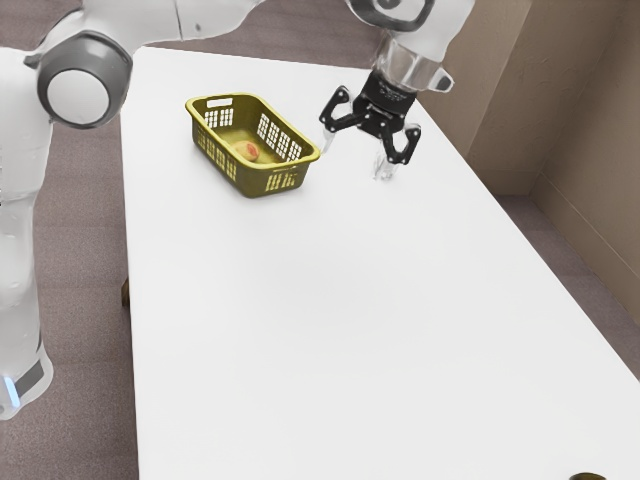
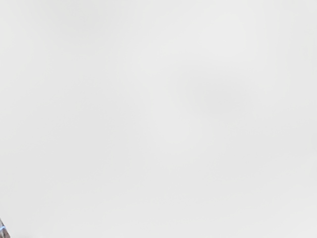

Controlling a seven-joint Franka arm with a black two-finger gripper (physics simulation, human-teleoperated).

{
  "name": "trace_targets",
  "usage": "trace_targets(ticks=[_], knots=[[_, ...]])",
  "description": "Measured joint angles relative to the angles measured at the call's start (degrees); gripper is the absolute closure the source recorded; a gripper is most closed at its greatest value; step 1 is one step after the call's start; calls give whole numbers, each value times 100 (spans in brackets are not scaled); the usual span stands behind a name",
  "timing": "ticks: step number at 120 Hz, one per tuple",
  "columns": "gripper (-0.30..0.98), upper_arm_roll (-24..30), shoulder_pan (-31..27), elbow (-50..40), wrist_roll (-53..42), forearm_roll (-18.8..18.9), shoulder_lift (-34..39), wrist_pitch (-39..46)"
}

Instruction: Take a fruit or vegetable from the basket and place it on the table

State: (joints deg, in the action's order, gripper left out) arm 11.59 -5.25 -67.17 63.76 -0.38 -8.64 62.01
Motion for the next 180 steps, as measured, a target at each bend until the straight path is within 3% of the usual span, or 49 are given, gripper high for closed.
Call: trace_targets(ticks=[10, 28, 40, 52, 59, 69, 84, 97, 111, 124, 147, 167, 180], knots=[[0, -12, -91, -19, 991, -83, -218, 451], [0, 31, -4, -84, 2466, -166, 792, 698], [0, -1, 306, -145, 3192, -279, 981, 672], [0, -380, 835, -190, 3207, -803, 1010, 636], [0, -669, 1008, -540, 3089, -1051, 1381, 576], [0, -1135, 979, -958, 2937, -1289, 1929, 509], [0, -1521, 1094, -1060, 2716, -1753, 2089, 379], [0, -1829, 1123, -2213, 2106, -1680, 2685, 569], [0, -1922, 786, -4548, 1164, -1470, 4314, 1508], [0, -2193, 629, -5348, 291, -1184, 5179, 2140], [0, -2307, 99, -5444, -1491, -1014, 4121, 2940], [0, -2310, -44, -5444, -3275, -869, 3951, 3427], [0, -2313, -550, -5448, -4413, -736, 3730, 3593]])
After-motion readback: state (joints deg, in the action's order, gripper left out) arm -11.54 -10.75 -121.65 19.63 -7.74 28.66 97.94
